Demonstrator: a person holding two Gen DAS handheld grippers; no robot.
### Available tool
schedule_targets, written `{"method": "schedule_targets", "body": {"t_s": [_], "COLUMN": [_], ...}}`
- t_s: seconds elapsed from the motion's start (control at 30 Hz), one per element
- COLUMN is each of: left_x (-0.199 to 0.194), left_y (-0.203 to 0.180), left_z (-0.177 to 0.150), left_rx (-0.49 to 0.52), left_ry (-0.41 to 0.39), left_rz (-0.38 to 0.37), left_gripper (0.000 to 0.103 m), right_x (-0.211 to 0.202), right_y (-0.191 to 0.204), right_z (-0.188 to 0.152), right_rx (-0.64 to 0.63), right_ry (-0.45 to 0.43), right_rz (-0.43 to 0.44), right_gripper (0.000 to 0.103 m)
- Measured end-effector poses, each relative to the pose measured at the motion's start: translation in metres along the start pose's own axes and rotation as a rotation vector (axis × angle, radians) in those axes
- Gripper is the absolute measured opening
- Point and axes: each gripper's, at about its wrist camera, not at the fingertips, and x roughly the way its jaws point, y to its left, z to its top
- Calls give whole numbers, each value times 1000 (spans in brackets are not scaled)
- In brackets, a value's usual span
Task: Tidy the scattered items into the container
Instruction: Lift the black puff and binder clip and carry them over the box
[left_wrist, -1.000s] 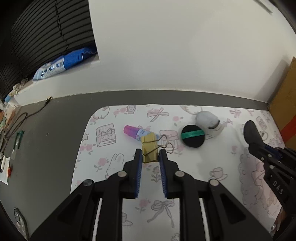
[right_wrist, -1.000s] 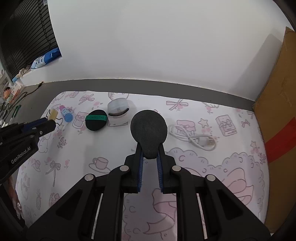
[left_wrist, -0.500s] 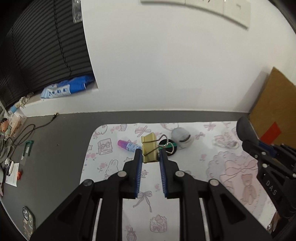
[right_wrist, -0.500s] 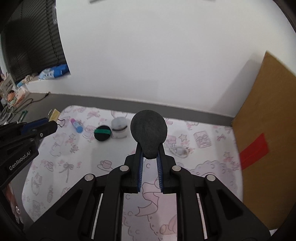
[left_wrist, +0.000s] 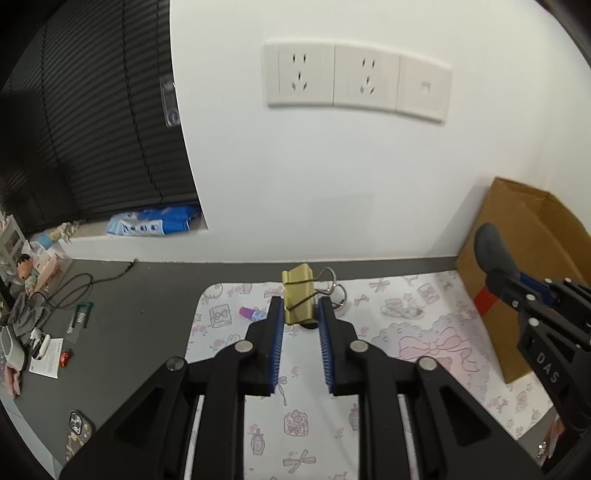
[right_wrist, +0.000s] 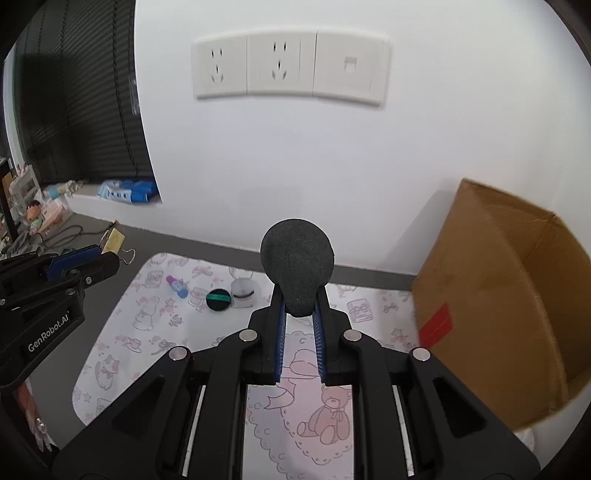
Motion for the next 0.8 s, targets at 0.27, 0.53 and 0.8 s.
{"method": "schedule_targets", "body": {"t_s": [0.27,0.53,0.8], "left_x": [-46,-75,-92], "left_y": [-9,-19,-34], "left_z": [7,5,2], "left_rx": [8,17,35], "left_ry": [-60,-94,-109], "left_rz": [-12,-25,-30], "left_gripper": [18,18,18], "right_x": [-52,-91,-114], "right_y": [0,0,-9], "right_z": [4,-1,-7], "right_rx": [-9,-10,-1], "right_ry": [-53,-90,-109], "right_rz": [-10,-22,-36], "right_gripper": [14,14,14]}}
